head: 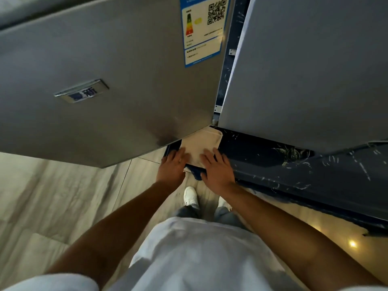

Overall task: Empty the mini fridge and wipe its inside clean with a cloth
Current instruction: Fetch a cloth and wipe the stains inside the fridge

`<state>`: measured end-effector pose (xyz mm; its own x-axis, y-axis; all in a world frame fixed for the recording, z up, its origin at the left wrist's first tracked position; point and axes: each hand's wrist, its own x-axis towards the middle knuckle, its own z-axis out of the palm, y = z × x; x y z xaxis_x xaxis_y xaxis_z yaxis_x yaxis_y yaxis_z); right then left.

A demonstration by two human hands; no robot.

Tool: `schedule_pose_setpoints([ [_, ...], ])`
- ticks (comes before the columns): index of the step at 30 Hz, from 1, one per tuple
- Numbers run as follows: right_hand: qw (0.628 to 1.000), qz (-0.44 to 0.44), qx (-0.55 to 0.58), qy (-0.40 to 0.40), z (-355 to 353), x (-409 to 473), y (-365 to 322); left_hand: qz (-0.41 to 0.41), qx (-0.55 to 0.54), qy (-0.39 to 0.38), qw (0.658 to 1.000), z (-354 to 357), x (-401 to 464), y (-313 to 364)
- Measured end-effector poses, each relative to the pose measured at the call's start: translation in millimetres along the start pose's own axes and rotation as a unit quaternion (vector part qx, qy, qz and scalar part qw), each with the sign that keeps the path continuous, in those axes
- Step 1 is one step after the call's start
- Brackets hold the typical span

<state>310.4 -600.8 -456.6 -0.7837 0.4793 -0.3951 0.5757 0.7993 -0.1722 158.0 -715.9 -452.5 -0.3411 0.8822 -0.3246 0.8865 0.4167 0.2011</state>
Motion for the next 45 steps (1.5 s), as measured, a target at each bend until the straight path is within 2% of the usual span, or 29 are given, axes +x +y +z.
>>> schedule_pose_setpoints([
  [6,0.999,0.014,0.028,0.044,10,-9,1,0.026,0.044,0.013,0.999,-1,9,1],
  [12,0.995,0.016,0.056,0.083,-9,-8,-1,0.055,-0.034,0.01,0.998,-1,-1,-7],
  [17,0.978,0.013,0.157,0.139,-41,-27,4,0.065,-0.16,0.037,0.984,-27,-19,-16],
  [19,0.967,0.005,0.217,0.134,-57,-34,6,0.062,-0.189,0.067,0.978,-44,-30,-18],
  [23,0.914,-0.024,0.385,0.122,-86,-49,-1,0.01,-0.262,0.111,0.958,-78,-64,-12],
  [25,0.872,-0.019,0.477,0.105,-99,-56,-7,-0.038,-0.336,0.103,0.935,-93,-76,-5],
  [28,0.84,-0.058,0.536,0.065,-127,-73,-26,-0.098,-0.506,0.142,0.845,-117,-113,17],
  [30,0.823,-0.093,0.558,0.052,-143,-85,-41,-0.089,-0.553,0.179,0.809,-127,-141,32],
  [33,0.808,-0.155,0.568,0.027,-157,-100,-62,-0.053,-0.535,0.212,0.816,-132,-182,46],
  [35,0.801,-0.207,0.562,-0.02,-164,-112,-78,-0.055,-0.528,0.239,0.813,-129,-211,48],
  [40,0.827,-0.32,0.461,-0.044,-169,-131,-125,-0.106,-0.492,0.349,0.79,-123,-275,31],
  [45,0.863,-0.364,0.351,0.0,-161,-130,-183,-0.132,-0.489,0.403,0.763,-114,-322,-4],
])
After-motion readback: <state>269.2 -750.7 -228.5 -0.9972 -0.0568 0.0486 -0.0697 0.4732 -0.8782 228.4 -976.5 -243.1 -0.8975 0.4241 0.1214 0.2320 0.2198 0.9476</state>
